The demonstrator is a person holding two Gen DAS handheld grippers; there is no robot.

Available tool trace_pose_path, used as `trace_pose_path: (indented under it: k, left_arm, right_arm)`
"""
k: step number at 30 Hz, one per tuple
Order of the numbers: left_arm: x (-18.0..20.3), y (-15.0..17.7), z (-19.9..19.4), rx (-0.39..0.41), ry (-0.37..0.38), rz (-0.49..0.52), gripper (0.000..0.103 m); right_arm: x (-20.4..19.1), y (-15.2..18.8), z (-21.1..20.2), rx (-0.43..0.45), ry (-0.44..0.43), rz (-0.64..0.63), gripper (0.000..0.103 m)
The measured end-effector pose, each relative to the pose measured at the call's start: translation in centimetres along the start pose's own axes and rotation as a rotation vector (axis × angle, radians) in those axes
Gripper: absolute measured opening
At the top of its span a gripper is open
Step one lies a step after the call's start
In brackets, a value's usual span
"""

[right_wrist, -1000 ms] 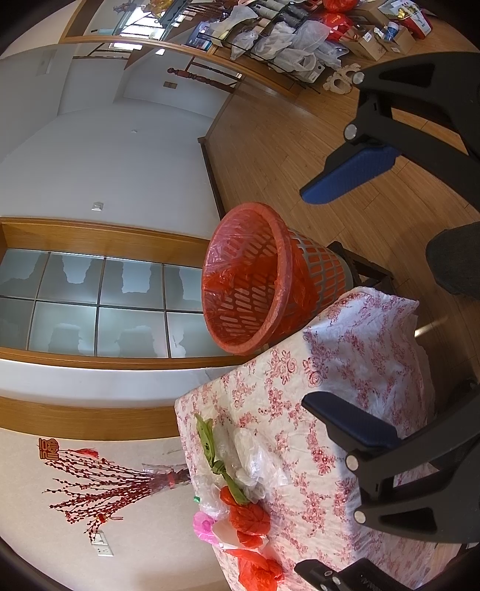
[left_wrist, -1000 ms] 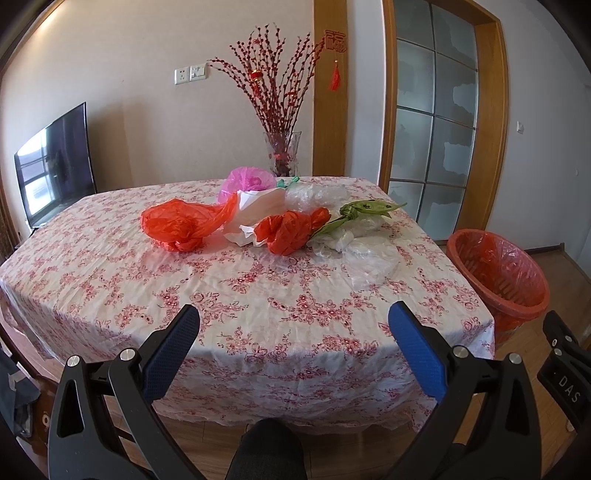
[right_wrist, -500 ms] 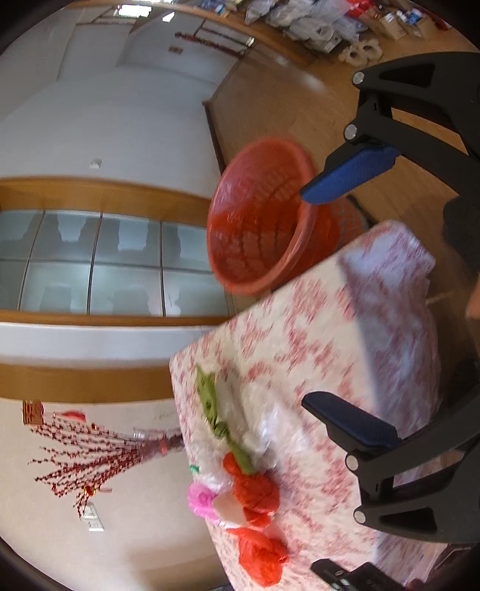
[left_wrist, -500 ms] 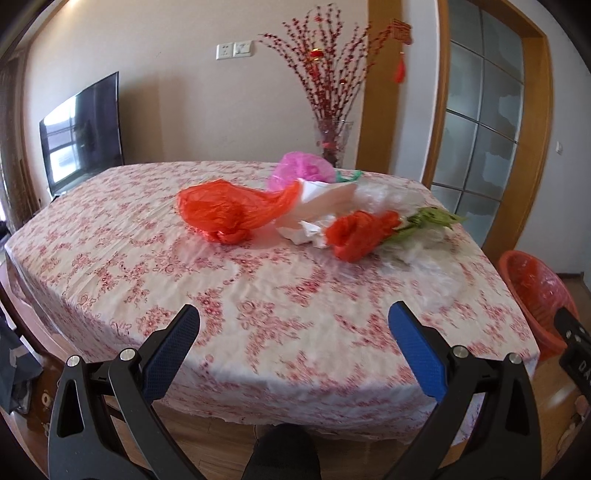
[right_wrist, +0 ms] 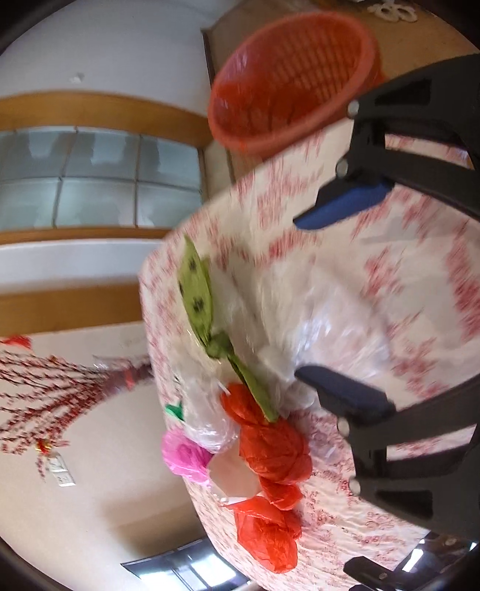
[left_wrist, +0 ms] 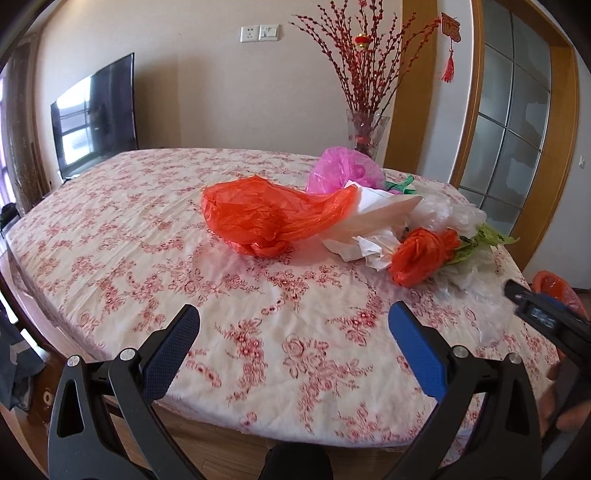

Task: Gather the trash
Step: 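Reach the left gripper to the red bag and close on it while the right gripper grasps the clear bag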

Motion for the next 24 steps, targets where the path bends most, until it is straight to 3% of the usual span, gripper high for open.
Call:
trace_pose_path:
  k: [8,9,10,12,14,19,24]
  left_arm:
    - [-0.7,-0.9,1.3,-0.007,0.048,-0.009,0.101]
    - [-0.7,-1.0,1.4,-0.007,0.052,-0.008,0.101]
    - [-0.6,-1.1,1.5,-0.008,0.055,-0.004,0.101]
    - [-0.3,-1.2,1.6,-0.006,0.062,0.005,0.101]
    - [0.1,-1.4,1.7,-0.002,0.070,0.021,0.100]
    - [1.6,-1.9,1.9,-0.007,0.121,0.061,0.097]
    - [3.4,-2.4,2.0,-0.015,0.171,0.097,0.091]
  right_arm:
    - [-2.3,-1.4,4.4,-0.095,-0.052,-0.055,0.054]
    - [-2.5,-1.4,4.8,-0.109,-0.053,-0.066,0.043]
    - [-2.5,-1.3,5.2,-0.122,-0.049,-0.072,0.039]
    - [-2.4,-1.4,5.5,-0.107,-0.009,-0.085,0.017]
    - [-2.3,-1.4,5.6,-0.103,0.004,-0.099,0.006]
    - [-0.8,-1.1,3.6,-0.081,-0.042,-0.057,0.003]
    - [1.1,-0.9,1.0,-0.032,-0.024,-0.039,0.003]
Point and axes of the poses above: each gripper's, at about its wrist camera, not at the fingertips, and z roughly the way its jaws point, x to its right, y to its underside, the point moved 3 cm from there along z, roughly the way its jaws point, and after that the axes turned 10 degrees about -x, right-handed, at the moved point
